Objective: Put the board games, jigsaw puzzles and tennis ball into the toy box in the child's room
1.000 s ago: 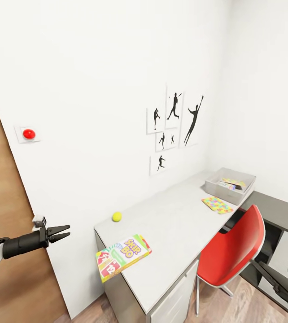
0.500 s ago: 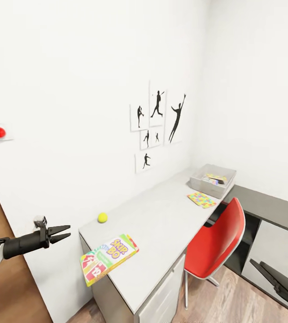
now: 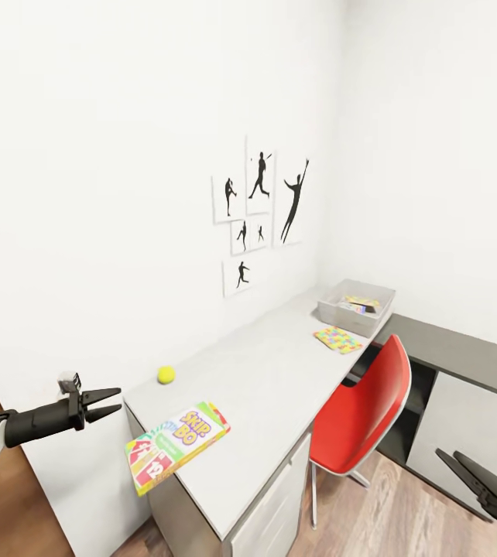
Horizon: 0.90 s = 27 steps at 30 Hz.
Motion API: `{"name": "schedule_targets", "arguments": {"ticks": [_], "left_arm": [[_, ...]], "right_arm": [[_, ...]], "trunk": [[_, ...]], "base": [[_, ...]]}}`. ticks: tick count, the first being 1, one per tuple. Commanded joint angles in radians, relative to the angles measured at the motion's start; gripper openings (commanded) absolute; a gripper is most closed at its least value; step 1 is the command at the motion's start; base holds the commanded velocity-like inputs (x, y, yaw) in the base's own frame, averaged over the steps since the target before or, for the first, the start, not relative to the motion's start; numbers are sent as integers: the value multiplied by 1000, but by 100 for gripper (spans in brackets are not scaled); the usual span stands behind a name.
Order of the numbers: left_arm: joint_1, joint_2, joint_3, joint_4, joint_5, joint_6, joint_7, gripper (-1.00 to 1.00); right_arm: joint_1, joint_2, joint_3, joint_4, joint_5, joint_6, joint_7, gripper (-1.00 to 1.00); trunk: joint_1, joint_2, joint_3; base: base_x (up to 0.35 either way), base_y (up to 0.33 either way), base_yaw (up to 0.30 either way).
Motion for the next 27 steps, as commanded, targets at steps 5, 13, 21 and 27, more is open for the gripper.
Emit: {"name": "schedule_targets", "arguments": {"ticks": [5,13,21,27], "left_arm": [[-1,1,0,0,2,26,-2,100],[-1,1,-1,0,2,34,-2,100],[0,4,0,1,2,35,-2,100],[0,5,1,1,2,35,4,100]], "right_arm": [[0,1,-10,0,-5,12,-1,100],[0,6,-16,0,0,17,-1,100],[0,7,-16,0,1,18,-1,100],[0,7,-16,0,1,18,-1,100]], "trunk": [[19,-36,-17],[50,-92,-42],[81,-148,-67],[104,-190,-86]], "base": [[0,0,-7],[0,0,-1],[0,0,0],[0,0,0]]}}
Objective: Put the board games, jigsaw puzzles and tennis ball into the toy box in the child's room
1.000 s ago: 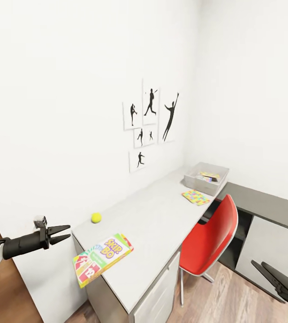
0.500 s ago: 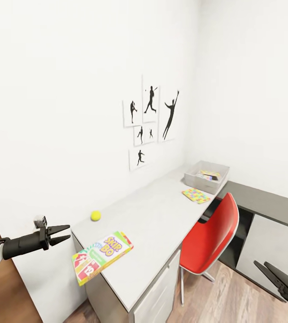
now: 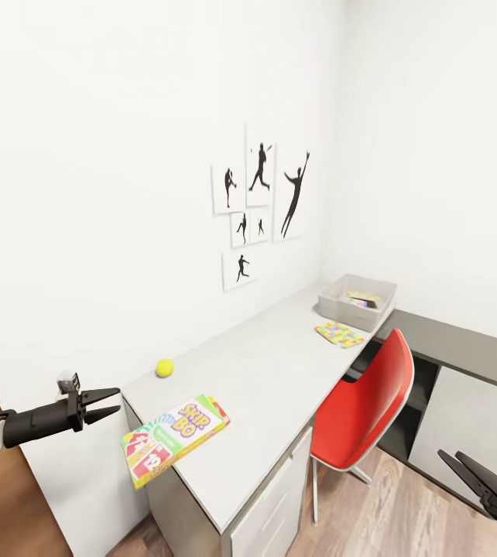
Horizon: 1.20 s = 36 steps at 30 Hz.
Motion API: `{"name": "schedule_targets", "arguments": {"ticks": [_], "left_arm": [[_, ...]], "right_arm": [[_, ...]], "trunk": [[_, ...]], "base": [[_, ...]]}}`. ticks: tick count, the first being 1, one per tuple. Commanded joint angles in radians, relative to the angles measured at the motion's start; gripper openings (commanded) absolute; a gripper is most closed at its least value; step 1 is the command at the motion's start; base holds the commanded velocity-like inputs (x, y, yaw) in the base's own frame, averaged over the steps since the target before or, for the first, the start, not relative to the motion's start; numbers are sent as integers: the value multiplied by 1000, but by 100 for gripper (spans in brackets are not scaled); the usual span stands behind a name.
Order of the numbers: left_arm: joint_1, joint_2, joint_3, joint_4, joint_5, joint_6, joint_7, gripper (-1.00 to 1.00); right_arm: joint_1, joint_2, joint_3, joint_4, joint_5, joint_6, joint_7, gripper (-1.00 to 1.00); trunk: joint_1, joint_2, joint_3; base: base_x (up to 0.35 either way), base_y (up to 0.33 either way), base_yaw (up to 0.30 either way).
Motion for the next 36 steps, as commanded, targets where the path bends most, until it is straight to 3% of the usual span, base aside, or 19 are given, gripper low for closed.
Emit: {"name": "schedule_targets", "arguments": {"ticks": [1,10,30,36], "left_arm": [[-1,0,0,0,2,10,3,100],[0,-3,6,0,4,11,49,100],[-1,0,10,0,5,12,59,100],[-1,7,53,0,5,16,65,100]], "right_arm": [[0,0,0,0,-5,7,-1,100],[0,-3,0,5,-6,7,-1,100],[0,-7,0,9,-7,7,-1,100],[0,-5,0,9,-6,7,-1,100]], "trunk": [[4,-8,-4],[39,-71,-32],[115,-211,-95],[138,-253,-114]], "base": [[0,0,0],[0,0,0],[0,0,0],[0,0,0]]}}
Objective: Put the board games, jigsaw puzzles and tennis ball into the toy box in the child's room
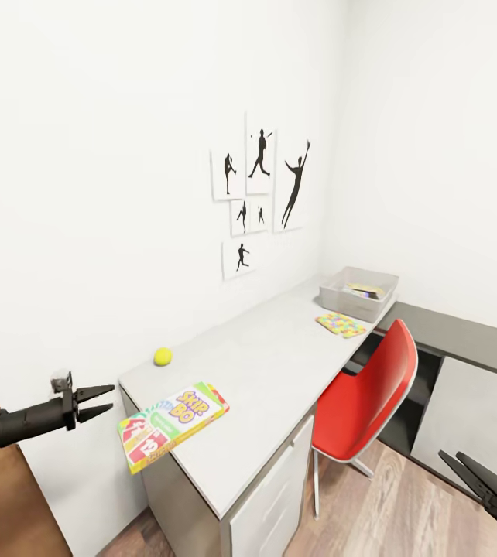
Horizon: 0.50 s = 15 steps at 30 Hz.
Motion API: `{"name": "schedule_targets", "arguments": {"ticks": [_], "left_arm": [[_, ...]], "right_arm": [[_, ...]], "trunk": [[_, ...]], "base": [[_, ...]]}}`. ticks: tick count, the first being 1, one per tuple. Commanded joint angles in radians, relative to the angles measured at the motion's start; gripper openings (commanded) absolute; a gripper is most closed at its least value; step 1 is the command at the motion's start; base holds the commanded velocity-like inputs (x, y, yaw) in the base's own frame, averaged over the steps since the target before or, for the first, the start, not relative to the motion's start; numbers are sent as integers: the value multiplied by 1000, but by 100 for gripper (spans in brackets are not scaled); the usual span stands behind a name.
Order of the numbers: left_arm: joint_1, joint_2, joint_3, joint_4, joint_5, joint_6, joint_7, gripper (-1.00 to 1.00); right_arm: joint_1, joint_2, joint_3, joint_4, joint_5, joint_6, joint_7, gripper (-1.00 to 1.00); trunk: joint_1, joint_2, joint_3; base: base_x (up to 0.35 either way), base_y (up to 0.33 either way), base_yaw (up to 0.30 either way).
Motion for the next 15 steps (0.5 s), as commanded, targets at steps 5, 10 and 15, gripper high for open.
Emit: {"name": "schedule_targets", "arguments": {"ticks": [5,10,15], "left_arm": [[0,1,43,0,2,23,33,100],[0,-2,66,0,3,37,93,100],[0,-6,72,0,3,41,116,100]], "right_arm": [[0,0,0,5,-5,7,-1,100],[0,0,0,10,-4,7,-1,100],[0,0,0,12,-4,7,-1,100]], "trunk": [[19,-36,-17],[38,-71,-32],[58,-106,-48]], "base": [[0,0,0],[0,0,0],[0,0,0]]}}
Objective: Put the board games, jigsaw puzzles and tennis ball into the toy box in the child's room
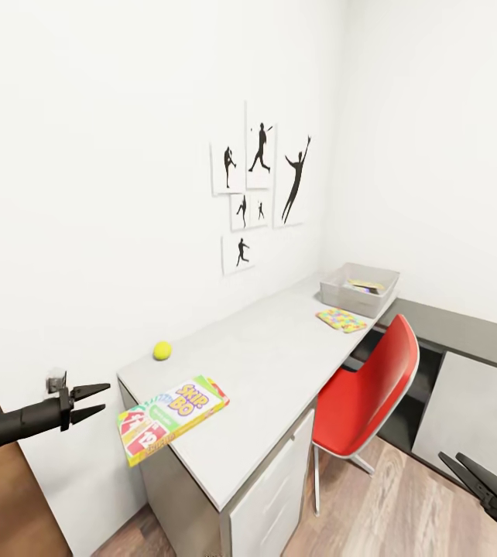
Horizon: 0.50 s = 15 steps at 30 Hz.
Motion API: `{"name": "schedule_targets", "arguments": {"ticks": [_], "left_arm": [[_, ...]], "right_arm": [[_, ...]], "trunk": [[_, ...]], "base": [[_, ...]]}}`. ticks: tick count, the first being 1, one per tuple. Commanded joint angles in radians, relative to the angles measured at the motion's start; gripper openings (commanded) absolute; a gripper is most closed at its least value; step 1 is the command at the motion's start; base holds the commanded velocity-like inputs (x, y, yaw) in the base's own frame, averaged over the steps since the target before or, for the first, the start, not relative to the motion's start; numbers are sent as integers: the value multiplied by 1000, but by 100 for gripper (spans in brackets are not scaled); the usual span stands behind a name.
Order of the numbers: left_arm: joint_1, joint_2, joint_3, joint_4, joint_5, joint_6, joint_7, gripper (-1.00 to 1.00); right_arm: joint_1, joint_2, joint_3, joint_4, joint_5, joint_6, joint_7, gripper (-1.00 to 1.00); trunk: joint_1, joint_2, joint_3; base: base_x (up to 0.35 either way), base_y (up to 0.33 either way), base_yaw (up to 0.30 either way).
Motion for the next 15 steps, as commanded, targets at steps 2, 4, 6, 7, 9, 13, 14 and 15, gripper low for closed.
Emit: {"name": "schedule_targets", "arguments": {"ticks": [2,4,6,7,9,13,14,15], "left_arm": [[-1,-1,1,0,2,7,3,100],[-1,-1,2,0,2,7,6,100],[-1,-2,3,0,2,8,8,100],[-1,-2,3,0,2,8,8,100],[-1,-2,3,0,2,8,9,100],[-1,-3,3,0,2,8,10,100],[-1,-3,3,0,2,8,10,100],[-1,-3,3,0,2,8,10,100]], "right_arm": [[0,0,0,0,-5,7,-1,100],[0,-1,0,0,-5,7,-1,100],[0,-2,-1,0,-5,7,-1,100],[0,-2,-1,1,-5,7,-1,100],[0,-2,-1,1,-6,7,-1,100],[0,-1,-1,1,-6,7,-1,100],[0,-1,-1,1,-6,7,-1,100],[0,-1,-1,1,-6,7,-1,100]], "trunk": [[8,-15,-7],[15,-29,-14],[23,-43,-20],[27,-50,-23],[35,-64,-29],[50,-92,-42],[54,-99,-45],[58,-106,-48]], "base": [[0,0,0],[0,0,0],[0,0,0],[0,0,0],[0,0,0],[0,0,0],[0,0,0],[0,0,0]]}}
